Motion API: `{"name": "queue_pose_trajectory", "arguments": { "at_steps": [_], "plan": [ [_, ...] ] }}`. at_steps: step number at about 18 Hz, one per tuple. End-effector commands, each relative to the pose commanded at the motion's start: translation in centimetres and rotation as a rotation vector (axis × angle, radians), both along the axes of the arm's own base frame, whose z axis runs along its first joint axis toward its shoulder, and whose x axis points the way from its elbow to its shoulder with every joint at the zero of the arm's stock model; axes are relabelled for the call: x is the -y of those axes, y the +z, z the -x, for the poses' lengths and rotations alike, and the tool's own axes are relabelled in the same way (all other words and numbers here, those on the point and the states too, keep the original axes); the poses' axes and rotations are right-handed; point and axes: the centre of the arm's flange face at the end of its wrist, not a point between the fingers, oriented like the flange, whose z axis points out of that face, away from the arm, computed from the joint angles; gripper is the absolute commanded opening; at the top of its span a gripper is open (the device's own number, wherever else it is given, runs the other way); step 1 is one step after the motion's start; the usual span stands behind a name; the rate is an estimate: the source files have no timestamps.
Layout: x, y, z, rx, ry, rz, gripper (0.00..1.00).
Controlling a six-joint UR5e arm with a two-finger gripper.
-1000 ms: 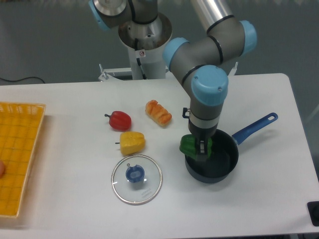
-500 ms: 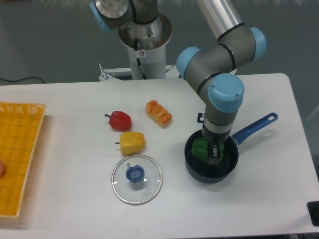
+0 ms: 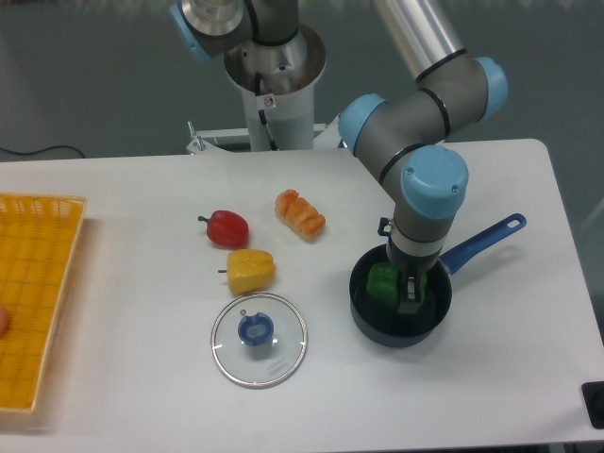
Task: Place the green chilies in the pot
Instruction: 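Open the gripper to release the green pepper inside the saucepan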
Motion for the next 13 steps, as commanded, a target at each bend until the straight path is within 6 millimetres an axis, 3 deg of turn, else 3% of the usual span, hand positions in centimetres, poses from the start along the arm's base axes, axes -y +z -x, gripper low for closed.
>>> {"name": "queue_pose_trajectory", "arguments": {
  "at_steps": [13],
  "plan": [
    [-0.1, -2.7, 0.6, 0.023, -0.002, 0.015, 0.64]
  ]
}}
